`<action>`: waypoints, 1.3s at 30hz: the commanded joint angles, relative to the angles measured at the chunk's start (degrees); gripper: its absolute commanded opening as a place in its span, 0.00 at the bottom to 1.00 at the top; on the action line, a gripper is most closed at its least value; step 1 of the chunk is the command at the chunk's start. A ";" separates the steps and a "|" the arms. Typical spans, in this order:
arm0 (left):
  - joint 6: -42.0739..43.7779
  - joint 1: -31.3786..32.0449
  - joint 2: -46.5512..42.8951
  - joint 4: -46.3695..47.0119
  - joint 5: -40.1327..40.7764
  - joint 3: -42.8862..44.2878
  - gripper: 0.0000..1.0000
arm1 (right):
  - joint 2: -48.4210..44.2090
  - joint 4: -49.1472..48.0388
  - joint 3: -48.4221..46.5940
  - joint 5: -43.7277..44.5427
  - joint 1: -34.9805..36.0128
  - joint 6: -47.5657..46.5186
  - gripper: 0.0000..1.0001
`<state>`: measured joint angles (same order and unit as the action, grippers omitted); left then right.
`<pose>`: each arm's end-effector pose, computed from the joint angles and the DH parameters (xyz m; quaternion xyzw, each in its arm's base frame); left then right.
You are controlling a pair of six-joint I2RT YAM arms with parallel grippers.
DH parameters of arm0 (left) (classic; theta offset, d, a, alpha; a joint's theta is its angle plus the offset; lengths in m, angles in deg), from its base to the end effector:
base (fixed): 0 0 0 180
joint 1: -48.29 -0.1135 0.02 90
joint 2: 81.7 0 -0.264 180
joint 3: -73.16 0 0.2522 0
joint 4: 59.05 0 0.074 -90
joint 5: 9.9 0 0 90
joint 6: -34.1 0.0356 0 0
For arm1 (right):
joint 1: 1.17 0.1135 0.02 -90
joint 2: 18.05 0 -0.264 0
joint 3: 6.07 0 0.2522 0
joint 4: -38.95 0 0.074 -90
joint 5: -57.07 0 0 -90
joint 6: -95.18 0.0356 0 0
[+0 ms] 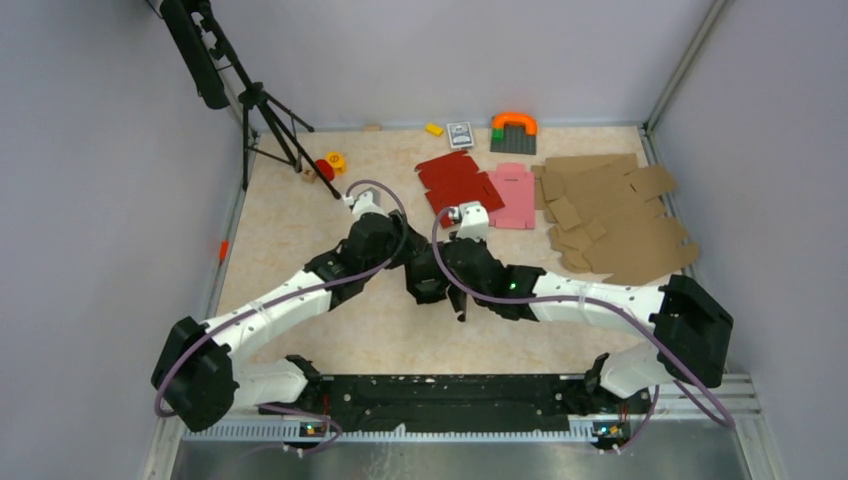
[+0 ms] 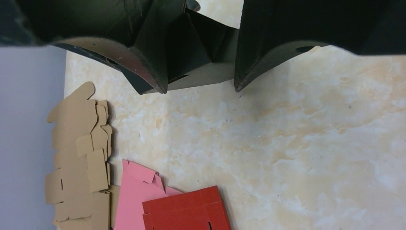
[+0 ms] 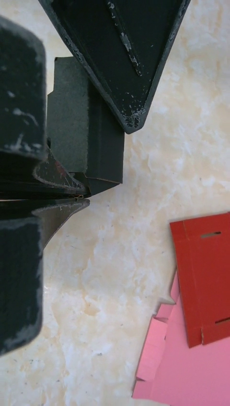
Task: Fold the paper box
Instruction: Fold the paper box at the center of the board.
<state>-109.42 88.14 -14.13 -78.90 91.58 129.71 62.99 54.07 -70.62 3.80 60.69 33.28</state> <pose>0.2044 -0.1613 0.2534 -0.1520 0.8534 -0.2975 0.4001 0.1640 0.2616 0.2490 -0.0935 0.8374 0.1327 0.5219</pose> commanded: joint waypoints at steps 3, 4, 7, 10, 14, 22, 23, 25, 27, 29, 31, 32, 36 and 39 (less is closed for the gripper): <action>-0.98 0.13 4.44 0.60 1.84 4.60 0.45 | 0.66 -4.54 -0.50 7.77 0.78 1.13 0.00; -1.09 0.13 5.16 1.28 2.36 4.63 0.42 | 0.74 -4.48 -0.35 8.35 0.85 1.38 0.00; -2.27 0.14 7.74 2.71 3.69 5.44 0.37 | 0.71 -5.28 0.58 9.09 1.21 1.42 0.00; -4.28 0.13 10.01 4.24 3.77 6.42 0.33 | 0.71 -5.52 1.57 10.00 1.46 2.08 0.00; -6.07 0.22 12.40 5.59 3.79 6.88 0.24 | 0.13 -5.80 2.85 10.13 1.73 2.54 0.00; -6.41 0.95 13.83 9.62 3.54 5.14 0.00 | -0.53 -7.17 5.39 10.17 1.79 2.19 0.00; -6.39 1.24 14.02 9.90 3.82 4.81 0.00 | -0.60 -7.21 5.43 9.98 1.79 2.11 0.00; -6.42 1.93 14.32 10.33 5.04 4.12 0.00 | -0.63 -7.31 5.52 8.92 1.79 1.82 0.00; -6.42 2.46 14.64 10.54 6.39 3.38 0.00 | -0.55 -7.68 5.60 7.48 1.79 1.34 0.00; -6.07 2.67 14.86 10.59 6.84 3.09 0.00 | -0.53 -7.85 5.56 6.10 1.83 0.73 0.01; -4.55 2.68 14.66 10.46 6.97 3.16 0.04 | -0.60 -7.18 5.22 5.23 1.80 0.28 0.03; -3.01 2.62 14.32 9.75 7.01 3.71 0.07 | -0.68 -6.87 5.03 5.08 1.84 0.09 0.03; 4.06 2.32 12.54 0.59 8.68 8.74 0.43 | -1.13 -5.61 5.05 6.24 1.83 0.09 0.01; 6.85 0.85 11.28 -8.63 8.23 13.27 0.63 | -1.32 -5.41 5.42 6.64 1.82 0.71 0.00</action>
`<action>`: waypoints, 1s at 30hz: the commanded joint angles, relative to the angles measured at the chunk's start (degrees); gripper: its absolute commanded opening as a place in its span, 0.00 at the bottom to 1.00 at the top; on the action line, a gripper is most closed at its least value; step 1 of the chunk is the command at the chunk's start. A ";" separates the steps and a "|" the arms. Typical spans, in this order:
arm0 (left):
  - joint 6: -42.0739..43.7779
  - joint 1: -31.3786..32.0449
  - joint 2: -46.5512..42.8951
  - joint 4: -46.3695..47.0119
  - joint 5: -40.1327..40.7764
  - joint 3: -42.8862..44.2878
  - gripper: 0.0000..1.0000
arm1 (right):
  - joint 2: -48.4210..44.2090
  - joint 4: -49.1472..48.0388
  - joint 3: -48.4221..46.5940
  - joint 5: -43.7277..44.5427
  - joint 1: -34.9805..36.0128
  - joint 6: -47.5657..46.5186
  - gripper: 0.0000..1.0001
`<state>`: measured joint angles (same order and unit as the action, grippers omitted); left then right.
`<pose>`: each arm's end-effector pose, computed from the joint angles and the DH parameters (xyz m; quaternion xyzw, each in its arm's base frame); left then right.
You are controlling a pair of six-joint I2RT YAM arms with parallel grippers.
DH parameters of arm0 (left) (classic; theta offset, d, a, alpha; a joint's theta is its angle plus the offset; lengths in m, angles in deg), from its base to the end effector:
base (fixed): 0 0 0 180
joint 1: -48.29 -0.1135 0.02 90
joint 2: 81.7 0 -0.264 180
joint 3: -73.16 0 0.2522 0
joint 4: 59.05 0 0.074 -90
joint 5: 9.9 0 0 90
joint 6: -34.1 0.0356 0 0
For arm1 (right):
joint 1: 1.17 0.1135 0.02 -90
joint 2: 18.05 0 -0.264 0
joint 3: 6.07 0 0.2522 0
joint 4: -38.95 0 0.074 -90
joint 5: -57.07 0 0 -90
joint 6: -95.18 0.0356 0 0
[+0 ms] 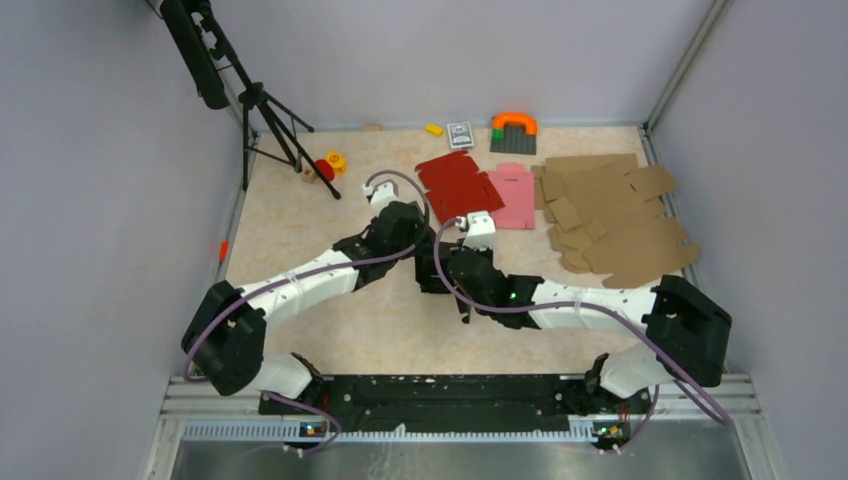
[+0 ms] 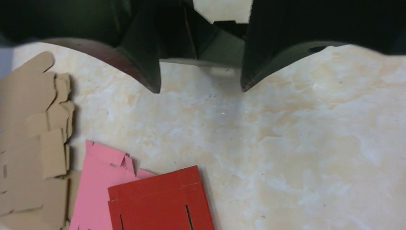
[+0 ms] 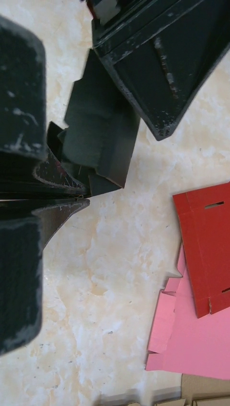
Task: Fold the paper box
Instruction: Fold the paper box at the center of the board.
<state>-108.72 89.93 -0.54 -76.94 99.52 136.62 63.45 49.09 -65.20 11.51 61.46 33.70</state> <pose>0.2374 -0.1953 0.2351 -0.1621 0.8650 -0.2289 0.4161 0.1592 0.2532 0.2252 -0.0642 0.8293 0.0859 0.5484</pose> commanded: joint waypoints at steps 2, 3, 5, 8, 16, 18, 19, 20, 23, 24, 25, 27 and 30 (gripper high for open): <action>7.30 -2.05 -4.06 -13.38 -1.29 6.83 0.71 | -1.56 -0.31 0.03 -0.92 1.09 0.64 0.00; 7.43 -2.51 -5.20 -13.87 -2.17 6.50 0.75 | -1.50 -0.21 -0.03 -0.86 1.06 0.73 0.00; 7.77 -2.79 -7.98 -13.48 -4.17 4.82 0.88 | -1.22 -0.17 -0.23 -0.99 1.02 0.85 0.00; 7.64 -2.80 -11.67 -9.51 -8.99 0.52 0.96 | -0.84 -0.14 -0.59 -1.28 1.01 0.75 0.00; 7.92 -2.84 -7.77 -4.25 -14.90 0.02 0.96 | 0.22 -0.78 -0.95 -2.10 1.02 0.51 0.00; 8.30 -3.20 -6.27 -5.21 -15.15 1.23 0.96 | 0.18 -1.01 -0.91 -2.30 1.02 0.31 0.00; 8.46 -3.41 -5.89 -5.63 -15.32 1.57 0.96 | 0.16 -1.23 -0.87 -2.51 1.02 0.19 0.00; 8.46 -3.60 -5.79 -5.67 -15.33 1.61 0.96 | 0.16 -1.37 -0.87 -2.56 1.08 0.16 0.00; 8.01 -4.38 -6.58 -4.74 -16.22 0.98 0.97 | 0.16 -1.57 -0.80 -2.82 1.05 0.17 0.00; 7.71 -4.77 -7.00 -4.27 -16.97 0.74 0.97 | 0.16 -1.57 -0.78 -2.80 1.05 0.10 0.00; 7.47 -5.16 -7.47 -3.97 -17.77 0.60 0.97 | 0.15 -1.59 -0.78 -2.86 1.05 0.06 0.00; 7.11 -5.94 -8.10 -3.99 -18.26 0.42 0.97 | 0.11 -1.49 -0.78 -2.99 1.07 -0.13 0.00; 6.30 -7.57 -7.53 -3.87 -19.09 0.03 0.92 | -0.02 -1.63 -0.78 -3.05 1.06 -0.13 0.00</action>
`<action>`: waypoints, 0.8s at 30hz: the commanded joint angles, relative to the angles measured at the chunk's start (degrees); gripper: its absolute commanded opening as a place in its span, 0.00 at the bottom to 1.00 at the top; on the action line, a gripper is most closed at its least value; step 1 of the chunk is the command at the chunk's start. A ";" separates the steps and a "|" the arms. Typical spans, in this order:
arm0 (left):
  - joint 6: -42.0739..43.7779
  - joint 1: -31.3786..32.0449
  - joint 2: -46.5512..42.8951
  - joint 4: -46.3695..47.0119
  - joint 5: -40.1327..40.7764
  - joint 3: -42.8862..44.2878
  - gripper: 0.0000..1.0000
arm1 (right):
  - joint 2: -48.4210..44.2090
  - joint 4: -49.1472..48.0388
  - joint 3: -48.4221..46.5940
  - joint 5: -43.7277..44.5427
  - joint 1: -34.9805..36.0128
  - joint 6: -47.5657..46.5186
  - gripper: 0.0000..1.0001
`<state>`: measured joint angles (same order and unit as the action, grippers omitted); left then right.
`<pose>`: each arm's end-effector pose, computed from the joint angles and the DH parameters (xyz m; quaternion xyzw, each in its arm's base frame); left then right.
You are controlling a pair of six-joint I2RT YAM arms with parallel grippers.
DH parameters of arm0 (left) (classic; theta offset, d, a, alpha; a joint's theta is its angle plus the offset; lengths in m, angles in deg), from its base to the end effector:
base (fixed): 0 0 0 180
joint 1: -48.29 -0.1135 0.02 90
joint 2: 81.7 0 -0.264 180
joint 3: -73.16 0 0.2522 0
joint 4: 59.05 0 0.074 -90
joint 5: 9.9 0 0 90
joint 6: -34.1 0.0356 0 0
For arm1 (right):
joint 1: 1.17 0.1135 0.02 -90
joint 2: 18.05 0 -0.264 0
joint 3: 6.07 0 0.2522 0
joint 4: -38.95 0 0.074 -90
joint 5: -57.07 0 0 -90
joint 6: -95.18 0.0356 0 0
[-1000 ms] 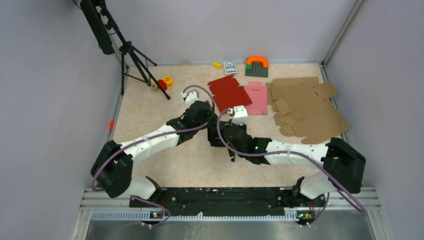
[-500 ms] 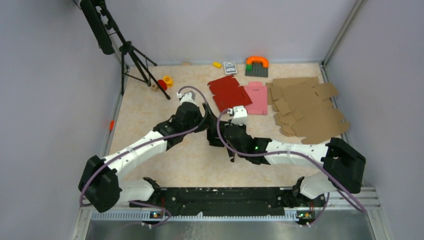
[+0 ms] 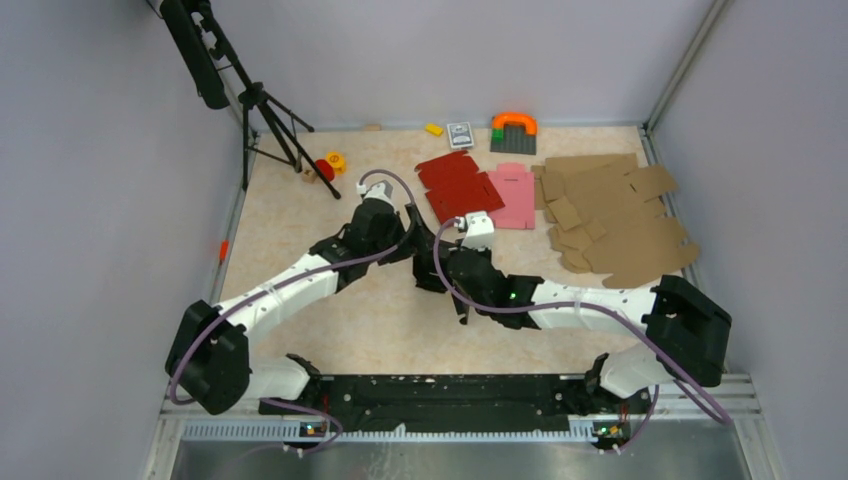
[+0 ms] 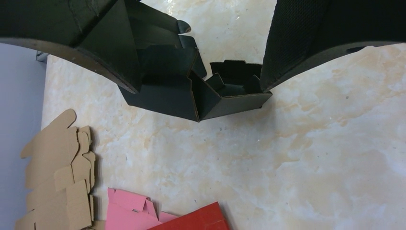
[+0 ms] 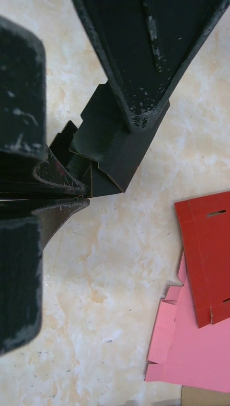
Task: Fold the paper box
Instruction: Fold the paper box at the center of the board.
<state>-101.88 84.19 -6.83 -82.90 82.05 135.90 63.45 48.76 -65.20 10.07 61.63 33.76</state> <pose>0.2327 -0.1669 0.2510 -0.0860 0.8867 -0.2861 0.3529 0.1582 0.2547 0.2253 -0.0703 0.8305 0.0978 0.5438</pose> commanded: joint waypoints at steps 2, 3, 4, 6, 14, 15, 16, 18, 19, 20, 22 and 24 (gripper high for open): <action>-0.98 -2.45 -0.72 2.66 -3.12 0.34 0.86 | -0.06 -1.33 -0.78 -1.63 0.86 -0.28 0.00; -1.04 -2.45 -0.43 3.21 -3.85 0.00 0.83 | -0.04 -1.33 -0.78 -1.69 0.89 -0.30 0.00; -1.20 -2.50 -0.29 3.76 -4.37 -0.21 0.78 | -0.02 -1.34 -0.78 -1.69 0.85 -0.30 0.00; -1.26 -2.49 0.32 4.30 -5.68 -0.26 0.72 | -0.04 -1.46 -0.78 -1.78 0.90 -0.30 0.00; -5.90 -2.27 1.50 7.52 -8.53 -3.00 0.57 | 0.99 0.04 -2.56 -2.24 0.88 1.00 0.00; -6.50 -2.08 1.21 8.18 -7.97 -3.84 0.56 | 1.34 0.60 -3.01 -2.19 0.83 1.62 0.00; -6.84 -1.90 0.78 8.98 -7.06 -4.94 0.54 | 1.69 1.10 -3.46 -2.19 0.87 2.32 0.00; -7.18 -1.35 -0.06 9.61 -5.53 -6.40 0.52 | 2.51 1.89 -4.35 -2.22 1.08 3.60 0.00; -7.20 -1.08 -0.26 9.64 -4.95 -6.87 0.51 | 2.92 1.96 -4.67 -2.15 1.20 3.95 0.00; -7.20 -0.98 -0.37 11.14 -4.60 -7.16 0.51 | 3.25 1.96 -4.97 -2.22 1.49 4.04 0.00; -6.98 -0.96 -0.20 11.38 -4.00 -7.44 0.50 | 3.78 1.73 -5.48 -2.29 2.05 3.90 0.01; -6.57 -1.00 -0.08 11.19 -3.58 -7.64 0.50 | 3.93 1.55 -5.77 -2.03 2.37 3.96 0.01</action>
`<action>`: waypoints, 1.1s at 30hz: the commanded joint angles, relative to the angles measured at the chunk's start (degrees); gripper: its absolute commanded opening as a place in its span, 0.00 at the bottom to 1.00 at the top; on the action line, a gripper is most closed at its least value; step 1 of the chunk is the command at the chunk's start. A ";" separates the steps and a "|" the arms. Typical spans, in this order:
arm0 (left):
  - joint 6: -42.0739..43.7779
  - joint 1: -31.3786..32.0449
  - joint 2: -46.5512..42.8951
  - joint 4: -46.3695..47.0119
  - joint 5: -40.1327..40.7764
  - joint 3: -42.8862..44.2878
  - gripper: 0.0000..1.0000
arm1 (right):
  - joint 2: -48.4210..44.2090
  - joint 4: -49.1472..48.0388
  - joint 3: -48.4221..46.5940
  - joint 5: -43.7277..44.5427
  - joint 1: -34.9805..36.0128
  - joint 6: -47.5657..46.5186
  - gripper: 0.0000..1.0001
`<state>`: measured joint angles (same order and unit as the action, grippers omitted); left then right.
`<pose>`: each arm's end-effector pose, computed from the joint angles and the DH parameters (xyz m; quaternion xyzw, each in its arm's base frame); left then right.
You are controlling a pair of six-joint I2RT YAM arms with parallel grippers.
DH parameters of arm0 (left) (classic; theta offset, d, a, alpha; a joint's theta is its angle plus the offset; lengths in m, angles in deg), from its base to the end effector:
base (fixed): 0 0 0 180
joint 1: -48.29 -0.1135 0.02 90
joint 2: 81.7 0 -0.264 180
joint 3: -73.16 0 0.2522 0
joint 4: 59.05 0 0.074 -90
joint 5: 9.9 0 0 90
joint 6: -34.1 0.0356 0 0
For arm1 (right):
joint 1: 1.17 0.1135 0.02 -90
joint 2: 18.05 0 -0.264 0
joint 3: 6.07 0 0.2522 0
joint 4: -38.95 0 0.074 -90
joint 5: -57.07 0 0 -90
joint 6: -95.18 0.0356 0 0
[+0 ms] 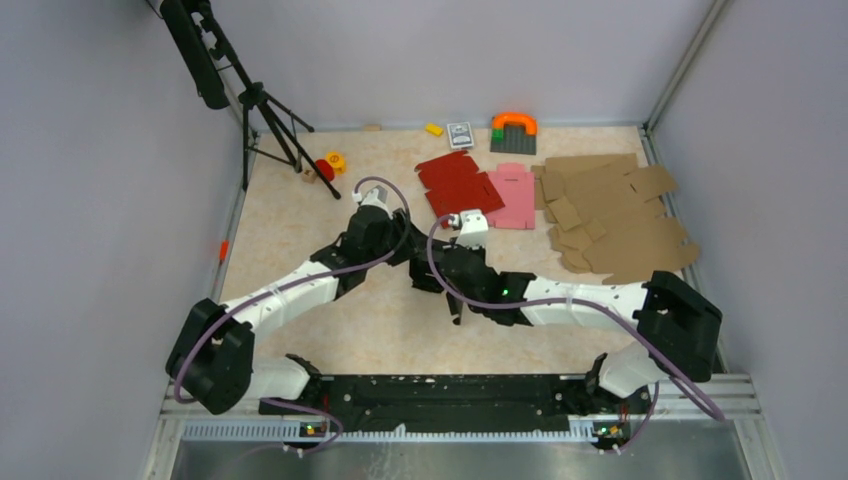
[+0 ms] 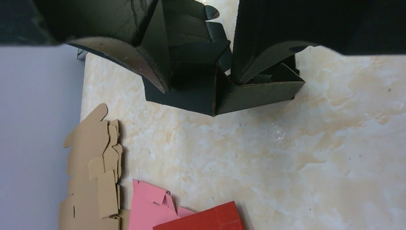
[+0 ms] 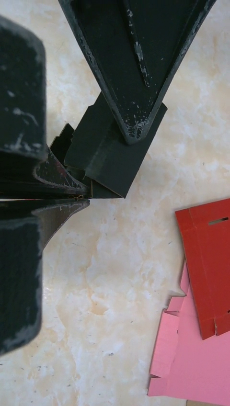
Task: Fold the paper box
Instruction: Fold the paper box at the center of the board.
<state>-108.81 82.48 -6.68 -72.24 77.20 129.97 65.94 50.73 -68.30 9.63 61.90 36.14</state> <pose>0.2346 -0.1616 0.2326 -0.1296 0.8622 -0.3531 0.3394 0.1619 0.2656 0.2272 -0.0621 0.8364 0.1044 0.5344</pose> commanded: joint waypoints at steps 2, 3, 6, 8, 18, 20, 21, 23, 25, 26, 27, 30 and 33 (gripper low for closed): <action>0.52 0.70 -0.24 0.57 1.74 -2.26 0.47 | 1.42 -0.57 -2.68 -1.78 2.20 1.73 0.02; 0.59 0.70 -0.38 0.83 1.89 -2.57 0.45 | 1.38 -0.66 -2.62 -1.85 2.16 1.85 0.02; 0.63 0.71 -0.37 2.13 2.30 -3.83 0.37 | 1.19 -1.06 -2.51 -2.99 2.15 2.12 0.02; 0.64 0.70 -0.24 3.04 2.37 -4.39 0.34 | 0.97 -1.31 -2.36 -3.62 2.19 2.68 0.03; 1.51 0.71 -0.20 9.80 4.07 -8.68 0.25 | -2.24 -2.12 -1.60 -11.13 2.13 -0.44 0.27; 1.82 0.73 -0.29 11.39 4.34 -9.70 0.24 | -3.52 -1.83 -1.02 -12.14 1.81 -0.39 0.35; 2.10 0.70 -0.38 11.95 4.38 -10.02 0.24 | -4.34 -1.78 -0.67 -13.03 1.33 -0.23 0.40; 2.59 0.75 -0.36 12.78 4.26 -10.47 0.24 | -6.23 -2.07 0.24 -15.75 0.11 -0.50 0.46; 3.09 0.75 -0.36 13.30 4.01 -10.79 0.24 | -8.33 -2.43 1.13 -19.74 -1.73 -0.95 0.53; 3.34 0.73 -0.52 13.51 3.91 -10.93 0.24 | -8.75 -2.20 1.21 -21.97 -2.89 -1.25 0.55; 3.48 0.72 -0.68 13.79 3.79 -11.23 0.23 | -9.41 -1.20 1.00 -24.45 -4.16 -1.67 0.56; 3.84 0.71 -1.50 14.82 3.47 -12.16 0.23 | -10.41 1.47 -0.04 -29.79 -6.95 -3.37 0.58; 4.12 0.71 -1.81 15.73 3.21 -12.94 0.21 | -11.51 3.53 -0.36 -33.57 -8.99 -5.94 0.63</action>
<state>-106.23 83.01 -7.40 -59.82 80.96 118.06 56.78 52.22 -67.10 -15.09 55.23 33.72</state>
